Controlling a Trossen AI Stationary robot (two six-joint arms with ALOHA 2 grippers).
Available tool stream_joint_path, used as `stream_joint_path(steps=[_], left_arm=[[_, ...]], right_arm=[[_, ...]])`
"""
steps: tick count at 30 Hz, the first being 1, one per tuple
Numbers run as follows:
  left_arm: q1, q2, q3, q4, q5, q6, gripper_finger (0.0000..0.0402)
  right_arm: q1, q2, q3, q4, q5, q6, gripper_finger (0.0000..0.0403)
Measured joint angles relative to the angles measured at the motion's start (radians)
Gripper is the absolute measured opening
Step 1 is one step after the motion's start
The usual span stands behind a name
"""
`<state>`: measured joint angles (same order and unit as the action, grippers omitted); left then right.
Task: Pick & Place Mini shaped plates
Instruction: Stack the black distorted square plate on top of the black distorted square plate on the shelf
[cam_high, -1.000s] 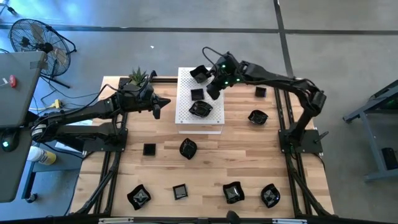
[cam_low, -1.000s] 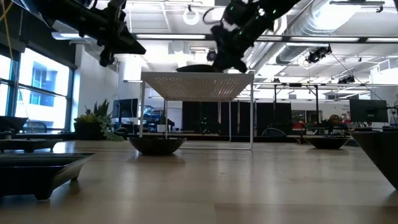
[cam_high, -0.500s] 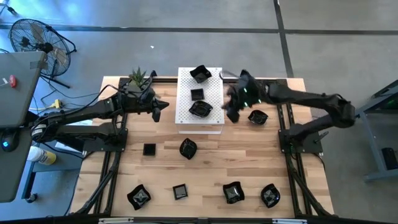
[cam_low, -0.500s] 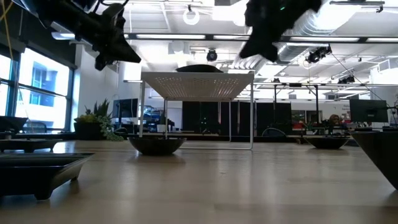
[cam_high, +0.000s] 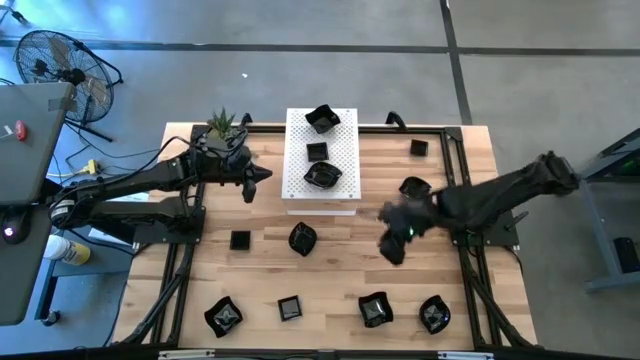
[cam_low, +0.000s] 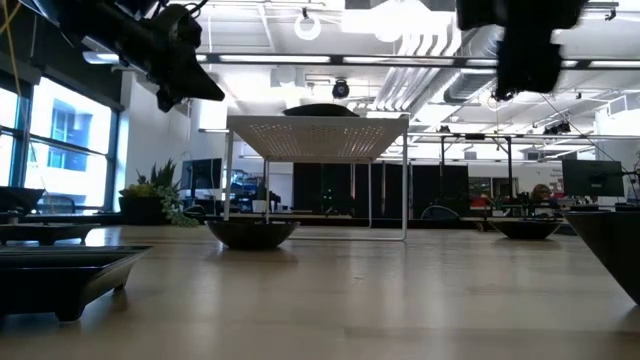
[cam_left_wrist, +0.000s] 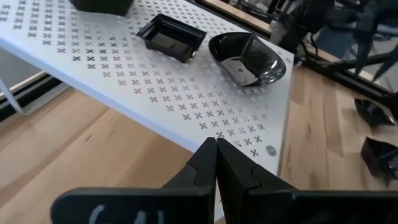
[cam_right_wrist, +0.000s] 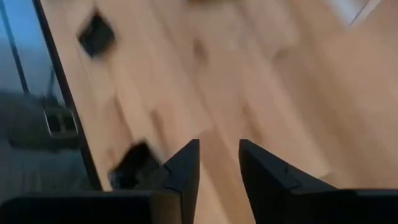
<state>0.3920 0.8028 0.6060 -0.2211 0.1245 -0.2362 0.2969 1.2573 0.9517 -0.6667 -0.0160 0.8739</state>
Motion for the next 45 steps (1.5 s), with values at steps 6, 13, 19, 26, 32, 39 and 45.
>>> stream_joint_path(steps=[6,13,19,26,32,39,45], left_arm=[[0.0,0.0,0.0,0.0,0.0,0.026,0.0002],[0.0,0.0,0.0,-0.02,0.001,0.024,0.0002],[0.0,0.0,0.0,-0.024,0.004,0.023,0.0002],[0.0,0.0,0.0,-0.023,0.005,0.022,0.0002],[0.0,0.0,0.0,-0.025,0.006,0.022,0.0002],[0.0,-0.001,0.0,-0.043,0.006,0.022,0.0002],[0.0,-0.001,0.0,-0.052,0.008,0.022,0.0002]], right_arm=[[0.156,0.124,-0.028,0.085,-0.073,0.103,0.0112],[0.227,0.263,-0.033,0.186,-0.118,0.27,0.0112],[0.251,0.286,-0.033,0.173,-0.078,0.421,0.0112],[0.255,0.292,-0.033,0.179,-0.008,0.366,0.0112],[0.255,0.341,-0.033,0.223,-0.057,0.179,0.0112],[0.253,0.409,-0.033,0.298,-0.1,0.047,0.0111],[0.253,0.44,-0.033,0.296,-0.103,0.033,0.0077]])
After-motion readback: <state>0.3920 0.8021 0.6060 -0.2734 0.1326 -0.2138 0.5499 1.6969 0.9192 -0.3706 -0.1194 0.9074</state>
